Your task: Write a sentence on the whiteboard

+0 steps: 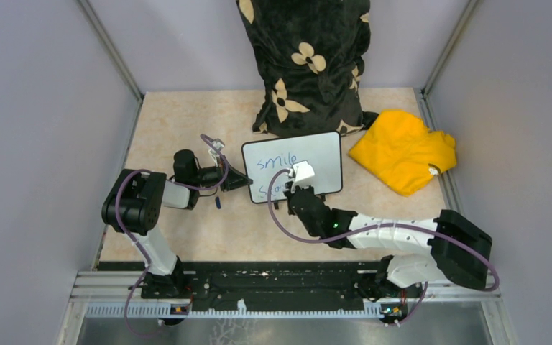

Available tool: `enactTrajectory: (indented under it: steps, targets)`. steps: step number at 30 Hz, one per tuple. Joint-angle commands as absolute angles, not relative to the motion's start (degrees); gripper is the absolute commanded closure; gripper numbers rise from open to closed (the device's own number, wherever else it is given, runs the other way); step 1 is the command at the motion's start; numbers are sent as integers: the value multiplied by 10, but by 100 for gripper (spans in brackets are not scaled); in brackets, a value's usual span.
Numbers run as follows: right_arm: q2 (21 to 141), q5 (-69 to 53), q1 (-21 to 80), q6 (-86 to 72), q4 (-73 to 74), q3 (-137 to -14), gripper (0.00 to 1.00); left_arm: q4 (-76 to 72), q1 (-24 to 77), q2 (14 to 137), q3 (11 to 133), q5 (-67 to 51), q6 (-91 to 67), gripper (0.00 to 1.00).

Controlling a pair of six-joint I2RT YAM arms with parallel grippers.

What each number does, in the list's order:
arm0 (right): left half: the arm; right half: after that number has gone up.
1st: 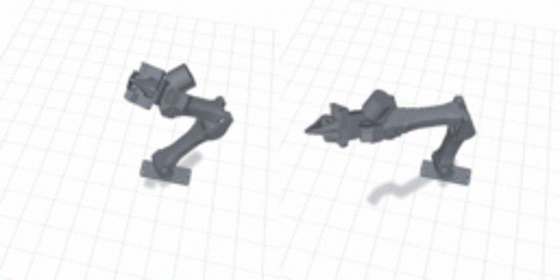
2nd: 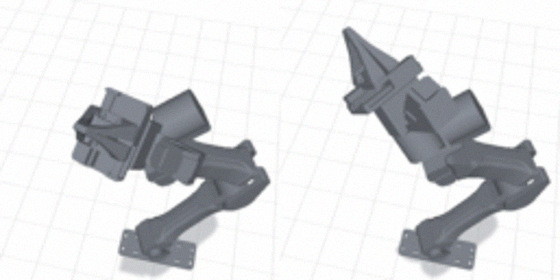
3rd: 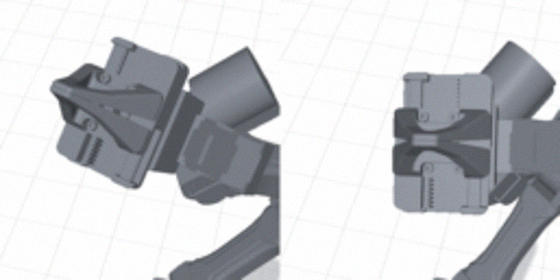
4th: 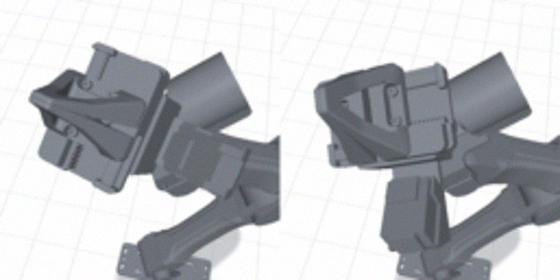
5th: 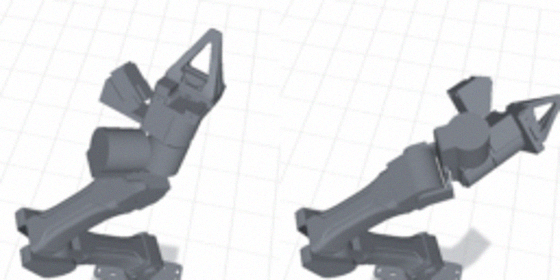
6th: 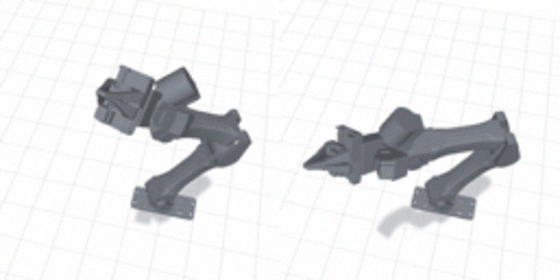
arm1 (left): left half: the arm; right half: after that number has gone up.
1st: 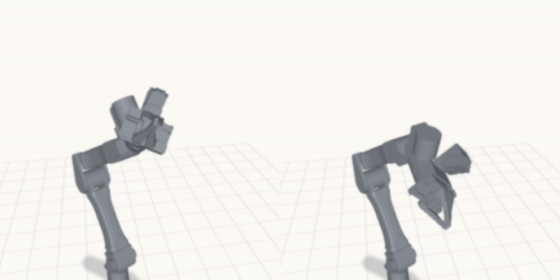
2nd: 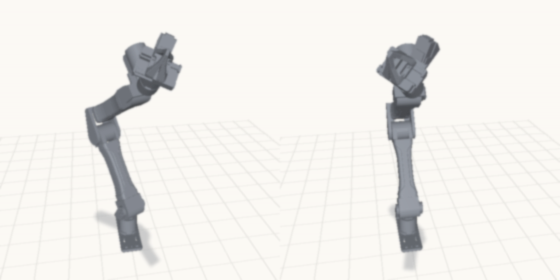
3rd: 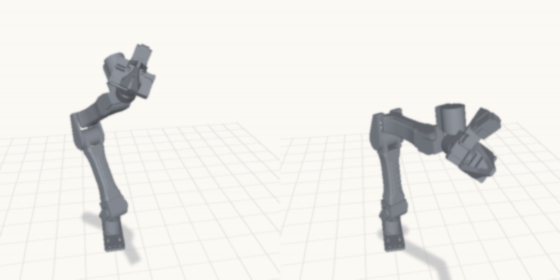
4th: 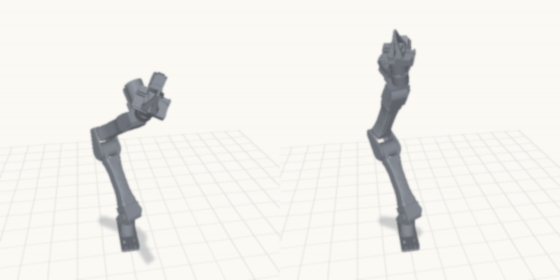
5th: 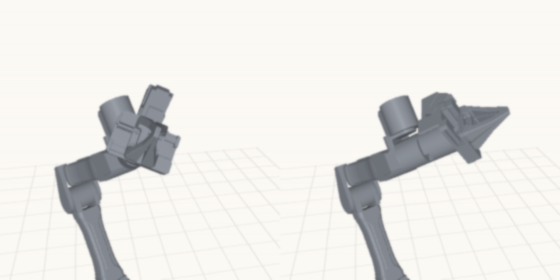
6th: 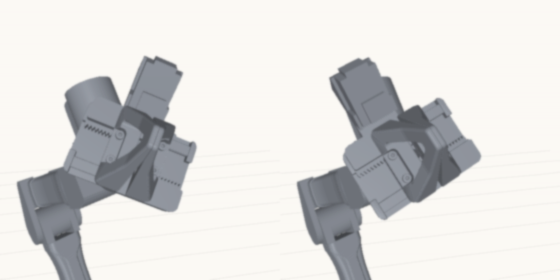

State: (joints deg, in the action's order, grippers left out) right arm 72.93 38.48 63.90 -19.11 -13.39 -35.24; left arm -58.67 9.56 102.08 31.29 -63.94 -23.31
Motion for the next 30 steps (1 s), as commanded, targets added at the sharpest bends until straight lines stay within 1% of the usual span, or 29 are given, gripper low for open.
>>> enactTrajectory:
  steps: [1,6,30]
  targets:
    - [687,378,632,-192,-153,-355,100,-561,102,1034,317,-641,-229,100]
    - [672,389,632,-181,-160,-356,100,-561,102,1034,318,-641,-229,100]
    - [720,397,626,-188,-162,-359,100,-560,102,1034,318,-641,-229,100]
